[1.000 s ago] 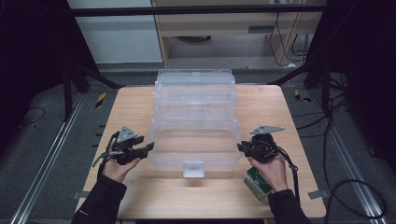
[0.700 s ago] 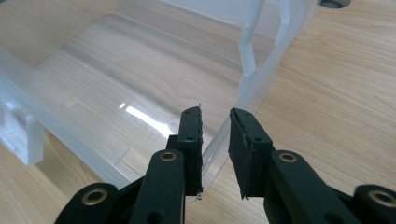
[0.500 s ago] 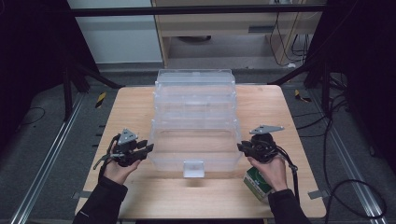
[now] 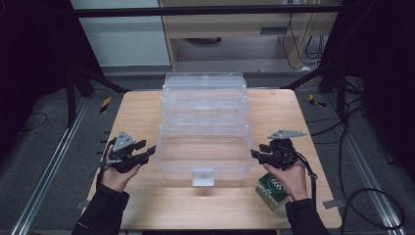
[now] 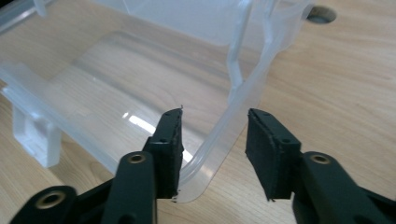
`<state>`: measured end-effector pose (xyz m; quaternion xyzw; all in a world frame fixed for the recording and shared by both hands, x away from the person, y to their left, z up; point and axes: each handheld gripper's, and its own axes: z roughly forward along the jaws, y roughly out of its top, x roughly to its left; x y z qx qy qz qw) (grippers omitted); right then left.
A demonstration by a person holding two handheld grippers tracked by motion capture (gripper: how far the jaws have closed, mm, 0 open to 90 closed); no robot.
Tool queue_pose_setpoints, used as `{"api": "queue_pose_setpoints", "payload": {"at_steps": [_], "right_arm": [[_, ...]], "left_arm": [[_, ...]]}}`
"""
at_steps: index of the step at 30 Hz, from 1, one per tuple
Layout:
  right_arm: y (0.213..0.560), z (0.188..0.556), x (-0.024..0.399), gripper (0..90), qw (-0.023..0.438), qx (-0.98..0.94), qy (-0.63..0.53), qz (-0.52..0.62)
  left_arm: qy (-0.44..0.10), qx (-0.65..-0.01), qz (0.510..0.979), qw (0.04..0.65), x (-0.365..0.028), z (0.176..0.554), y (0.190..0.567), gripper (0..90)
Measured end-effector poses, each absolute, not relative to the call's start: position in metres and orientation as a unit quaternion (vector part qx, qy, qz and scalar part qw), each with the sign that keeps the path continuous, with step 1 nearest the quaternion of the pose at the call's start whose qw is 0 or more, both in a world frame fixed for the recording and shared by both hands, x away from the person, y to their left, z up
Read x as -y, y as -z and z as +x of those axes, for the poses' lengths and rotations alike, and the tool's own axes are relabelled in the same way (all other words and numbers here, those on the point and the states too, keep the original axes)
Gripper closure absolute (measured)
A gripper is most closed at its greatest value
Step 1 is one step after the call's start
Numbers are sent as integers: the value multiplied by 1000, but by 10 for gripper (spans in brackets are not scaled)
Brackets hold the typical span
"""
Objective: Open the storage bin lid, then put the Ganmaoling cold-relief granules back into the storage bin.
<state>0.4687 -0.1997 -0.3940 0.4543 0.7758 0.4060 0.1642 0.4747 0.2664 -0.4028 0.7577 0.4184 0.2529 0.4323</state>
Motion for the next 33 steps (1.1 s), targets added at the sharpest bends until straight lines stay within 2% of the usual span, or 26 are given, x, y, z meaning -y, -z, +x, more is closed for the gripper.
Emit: {"api": "queue_pose_setpoints", "payload": {"at_steps": [3,9,17,33], "right_arm": [[386,460,208,442,181,-767,-417,452],[379,448,220,319,187,-785,-388,446],[371,432,232,263,179,-796,-360,453],[371,418,248,162,154,-814,-301,472]], "left_arm": [[-261,-435,743,436,-277,476,399,468],[-270,-462,727,431,-297,481,402,401],[-269,-483,720,419,-314,489,411,345],[-259,-501,723,400,-320,495,427,325]]}}
